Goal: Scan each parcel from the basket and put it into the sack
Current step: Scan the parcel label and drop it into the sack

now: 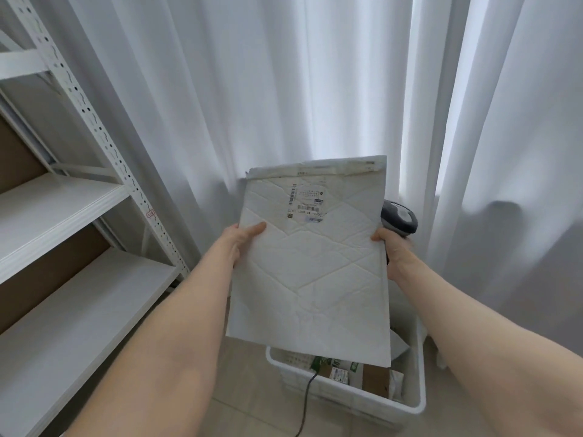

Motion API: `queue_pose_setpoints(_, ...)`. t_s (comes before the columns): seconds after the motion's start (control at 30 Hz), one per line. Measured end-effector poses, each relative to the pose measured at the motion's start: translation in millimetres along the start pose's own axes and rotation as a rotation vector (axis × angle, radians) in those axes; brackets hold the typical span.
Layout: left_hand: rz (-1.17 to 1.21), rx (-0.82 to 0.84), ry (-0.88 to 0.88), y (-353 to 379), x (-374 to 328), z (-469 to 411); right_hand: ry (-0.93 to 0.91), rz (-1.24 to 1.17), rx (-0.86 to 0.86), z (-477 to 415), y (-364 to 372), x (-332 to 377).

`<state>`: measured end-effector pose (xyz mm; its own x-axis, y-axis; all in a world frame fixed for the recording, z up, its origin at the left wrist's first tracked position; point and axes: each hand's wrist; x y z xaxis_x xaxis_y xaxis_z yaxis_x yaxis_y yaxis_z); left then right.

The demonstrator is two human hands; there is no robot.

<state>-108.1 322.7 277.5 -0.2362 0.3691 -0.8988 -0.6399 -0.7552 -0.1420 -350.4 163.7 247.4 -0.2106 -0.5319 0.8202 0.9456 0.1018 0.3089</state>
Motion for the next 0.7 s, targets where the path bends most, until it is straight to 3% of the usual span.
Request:
queue_pose_setpoints(0.2,0.019,-0.182,0.138,0,-10,-5,-0.164,0.125,-0.173,-2,-1,-14)
queue_pose_setpoints(0.37,-0.018,-0.274,0.173,10,-3,-6,-0.2,0.136,-0.183,6,1,-12)
queue_pose_setpoints(0.53,-0.019,-0.261,0.177,29,2,-2,-0.072,0.183,0.233,32,13,-1)
queue_pose_setpoints(0.7,-0.033,-0.24,0.15,45,8,-1,-0.072,0.164,0.341,47,28,-8)
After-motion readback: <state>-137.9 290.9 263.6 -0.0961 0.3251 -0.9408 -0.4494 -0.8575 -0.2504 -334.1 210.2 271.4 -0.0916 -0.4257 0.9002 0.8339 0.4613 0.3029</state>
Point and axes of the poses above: each hand's wrist, its own z-axis away from the middle knuckle, its own y-axis out of the palm, x = y × z, and after that the axes turned 6 degrees about -z, right-handed
